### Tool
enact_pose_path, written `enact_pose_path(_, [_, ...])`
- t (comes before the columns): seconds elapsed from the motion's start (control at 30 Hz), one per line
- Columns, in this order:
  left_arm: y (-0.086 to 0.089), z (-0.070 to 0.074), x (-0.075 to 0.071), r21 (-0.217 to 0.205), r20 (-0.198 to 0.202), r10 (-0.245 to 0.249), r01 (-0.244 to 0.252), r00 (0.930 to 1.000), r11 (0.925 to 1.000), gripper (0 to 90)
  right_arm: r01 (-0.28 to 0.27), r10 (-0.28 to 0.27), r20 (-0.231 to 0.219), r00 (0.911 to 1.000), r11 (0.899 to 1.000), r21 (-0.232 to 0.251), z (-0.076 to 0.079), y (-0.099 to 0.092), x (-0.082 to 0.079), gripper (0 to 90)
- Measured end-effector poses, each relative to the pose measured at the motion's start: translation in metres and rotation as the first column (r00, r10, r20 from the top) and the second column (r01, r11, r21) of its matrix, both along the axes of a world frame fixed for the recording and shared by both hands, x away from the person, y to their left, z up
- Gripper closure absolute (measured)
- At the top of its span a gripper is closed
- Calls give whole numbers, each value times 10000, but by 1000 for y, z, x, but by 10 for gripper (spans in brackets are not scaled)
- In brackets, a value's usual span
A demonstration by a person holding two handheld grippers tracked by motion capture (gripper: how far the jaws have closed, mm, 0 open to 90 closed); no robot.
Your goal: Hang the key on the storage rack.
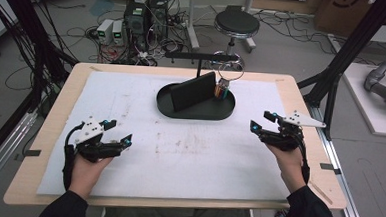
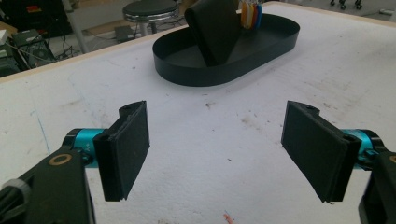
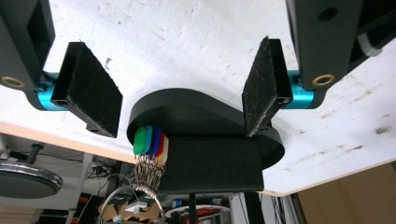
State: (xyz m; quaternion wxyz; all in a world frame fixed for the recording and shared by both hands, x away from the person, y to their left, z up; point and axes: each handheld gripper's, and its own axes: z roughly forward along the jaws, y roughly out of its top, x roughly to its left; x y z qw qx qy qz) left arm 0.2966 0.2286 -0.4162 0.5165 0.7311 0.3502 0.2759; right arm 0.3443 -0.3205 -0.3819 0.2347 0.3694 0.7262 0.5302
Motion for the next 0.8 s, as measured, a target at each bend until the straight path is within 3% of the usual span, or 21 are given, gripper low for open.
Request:
enact_pose_path(0.37, [2,0,1,-62,104,52,-51,9999,10000,235,240,-245,-107,9996,9987,-456,-9,-2,1,268])
enact_pose_path(0.8, [-8,-1,10,3,-10,-204,204,9998,9998,236,675,-688,-304,9972,9969,-406,-16,-16,-1,263])
